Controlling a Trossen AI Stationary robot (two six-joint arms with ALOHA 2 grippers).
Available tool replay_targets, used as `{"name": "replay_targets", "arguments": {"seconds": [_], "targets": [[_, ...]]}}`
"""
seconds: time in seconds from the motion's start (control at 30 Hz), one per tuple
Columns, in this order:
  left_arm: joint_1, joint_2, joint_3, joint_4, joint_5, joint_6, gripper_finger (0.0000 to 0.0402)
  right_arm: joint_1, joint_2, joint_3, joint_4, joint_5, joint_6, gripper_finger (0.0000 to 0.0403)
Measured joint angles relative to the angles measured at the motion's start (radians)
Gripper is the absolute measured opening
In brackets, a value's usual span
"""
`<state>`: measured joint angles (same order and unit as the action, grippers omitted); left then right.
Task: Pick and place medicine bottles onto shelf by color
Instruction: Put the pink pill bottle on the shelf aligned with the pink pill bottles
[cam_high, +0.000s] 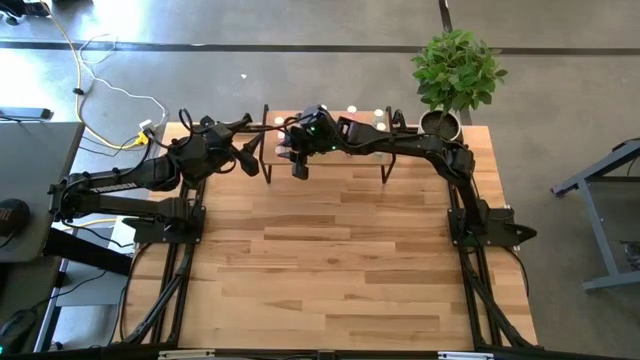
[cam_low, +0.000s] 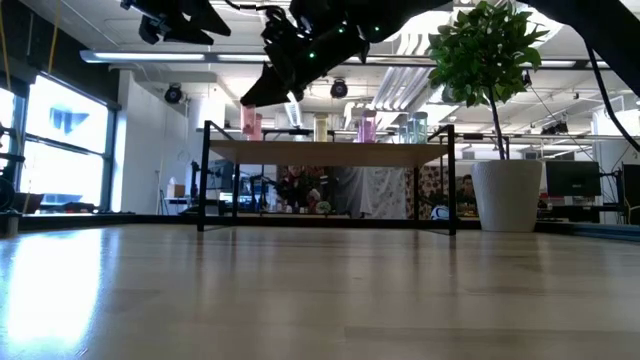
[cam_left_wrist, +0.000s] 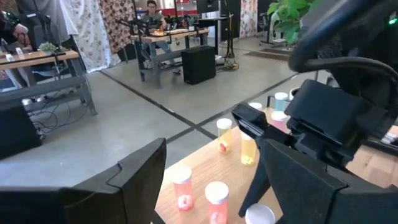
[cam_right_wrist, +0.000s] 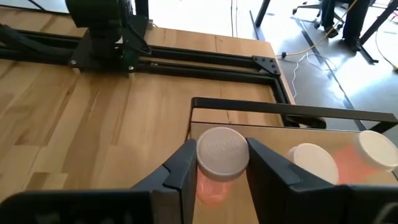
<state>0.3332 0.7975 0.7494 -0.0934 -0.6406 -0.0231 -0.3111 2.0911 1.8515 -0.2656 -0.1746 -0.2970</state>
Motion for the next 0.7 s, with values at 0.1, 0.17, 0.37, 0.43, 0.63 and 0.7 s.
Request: {"name": "replay_targets", "arguments": {"seconds": [0.1, 0.17, 0.37, 0.43, 0.63, 0.7], "targets": [[0.000, 0.000, 0.000, 0.000, 0.000, 0.000, 0.0256, -0.003, 0.000, 0.000, 0.000, 0.000, -0.001, 0.0101], [0.000, 0.000, 0.000, 0.000, 0.000, 0.000, 0.0256, -0.006, 0.000, 0.000, -0.002, -0.001, -0.012, 0.0101], [0.000, 0.000, 0.000, 0.000, 0.000, 0.000, 0.0256, -0.009, 0.000, -0.002, -0.015, -0.010, -0.025, 0.0101], [0.000, 0.000, 0.000, 0.000, 0.000, 0.000, 0.0256, -0.009, 0.000, -0.001, -0.012, -0.017, -0.023, 0.0101], [0.000, 0.000, 0.000, 0.000, 0.000, 0.000, 0.0256, -0.005, 0.022, -0.002, 0.001, -0.020, -0.019, 0.0101], [0.000, 0.000, 0.000, 0.000, 0.000, 0.000, 0.0256, -0.003, 0.024, -0.002, 0.003, -0.011, -0.019, 0.0101]]}}
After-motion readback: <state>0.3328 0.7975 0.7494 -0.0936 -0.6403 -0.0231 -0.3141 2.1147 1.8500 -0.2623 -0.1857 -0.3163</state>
